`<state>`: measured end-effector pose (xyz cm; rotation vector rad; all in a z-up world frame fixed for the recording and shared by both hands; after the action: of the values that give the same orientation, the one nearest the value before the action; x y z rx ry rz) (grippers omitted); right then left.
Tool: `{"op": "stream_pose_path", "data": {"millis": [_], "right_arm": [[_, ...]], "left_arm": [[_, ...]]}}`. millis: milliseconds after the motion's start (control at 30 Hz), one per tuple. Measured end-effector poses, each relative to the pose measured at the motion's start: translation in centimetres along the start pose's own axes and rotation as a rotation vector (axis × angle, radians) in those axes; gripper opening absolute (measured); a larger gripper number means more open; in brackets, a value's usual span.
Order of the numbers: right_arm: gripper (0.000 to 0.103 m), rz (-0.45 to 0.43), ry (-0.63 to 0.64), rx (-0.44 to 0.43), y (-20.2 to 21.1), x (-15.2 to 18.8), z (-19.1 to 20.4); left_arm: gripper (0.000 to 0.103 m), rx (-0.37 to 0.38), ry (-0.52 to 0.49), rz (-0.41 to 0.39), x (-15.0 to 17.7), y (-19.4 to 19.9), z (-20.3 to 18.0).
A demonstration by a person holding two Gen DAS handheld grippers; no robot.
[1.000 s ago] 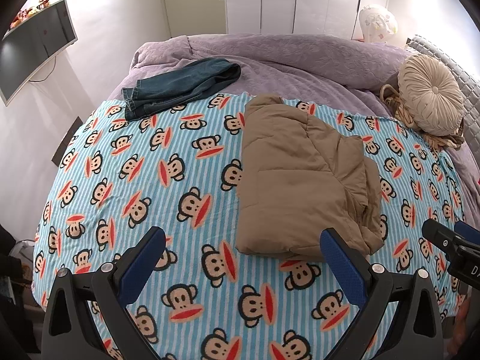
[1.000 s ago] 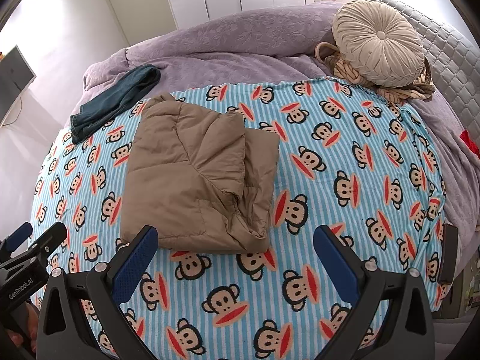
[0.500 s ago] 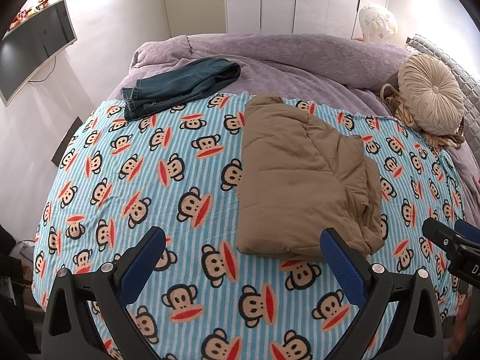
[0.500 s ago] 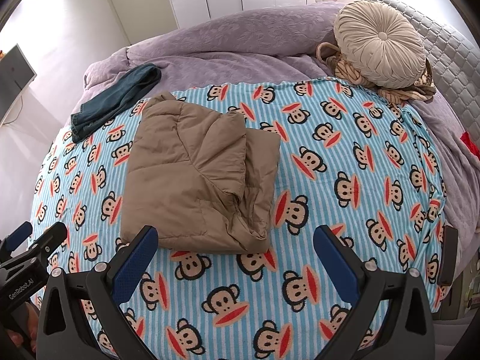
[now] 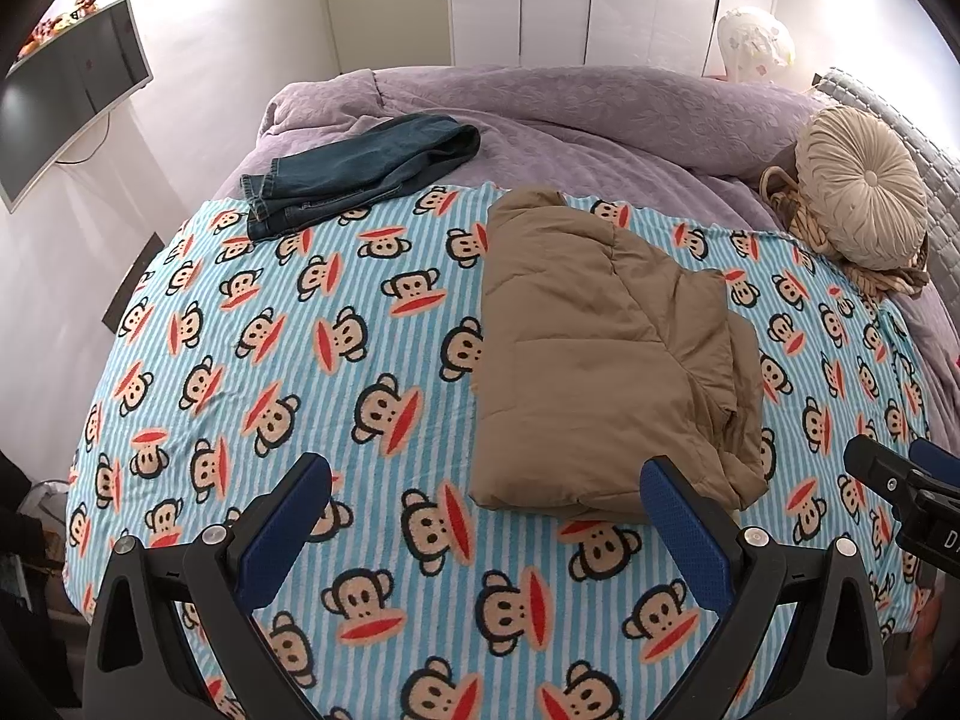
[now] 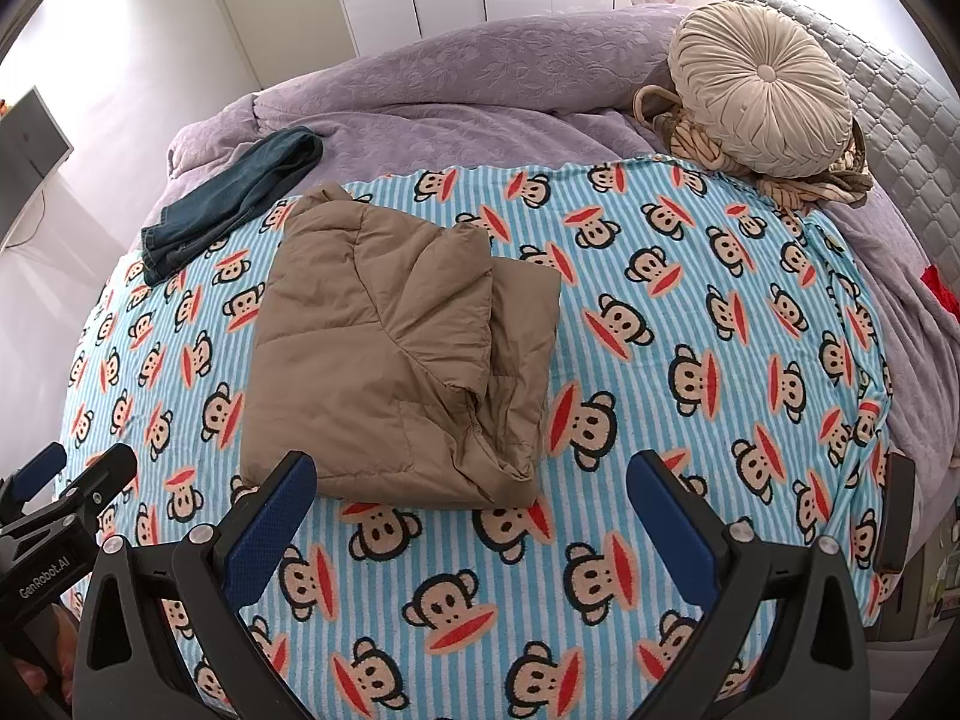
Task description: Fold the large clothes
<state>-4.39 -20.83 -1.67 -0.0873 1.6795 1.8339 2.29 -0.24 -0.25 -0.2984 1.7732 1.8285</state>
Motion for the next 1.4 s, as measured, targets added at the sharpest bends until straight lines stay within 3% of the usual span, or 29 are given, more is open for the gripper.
{"op": "stream_pose_path", "data": {"millis": [1400], "right_arm": [[0.103, 0.005, 0.007, -0.003, -0.18, -0.18, 0.01]], "left_arm": [[0.103, -0.013, 0.000, 0.004, 0.16, -0.33, 0.16]]}}
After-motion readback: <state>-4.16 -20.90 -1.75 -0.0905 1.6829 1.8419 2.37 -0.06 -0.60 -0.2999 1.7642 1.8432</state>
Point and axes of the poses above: each gripper's, at about its wrist camera, not at the fingertips, and y roughly against the way its jaws point, z to its left, x to its underside, the point moved 1 cm from there along -y, roughly the way its jaws point, and after that the axes turned 10 degrees about -y, right-handed, at the moved point
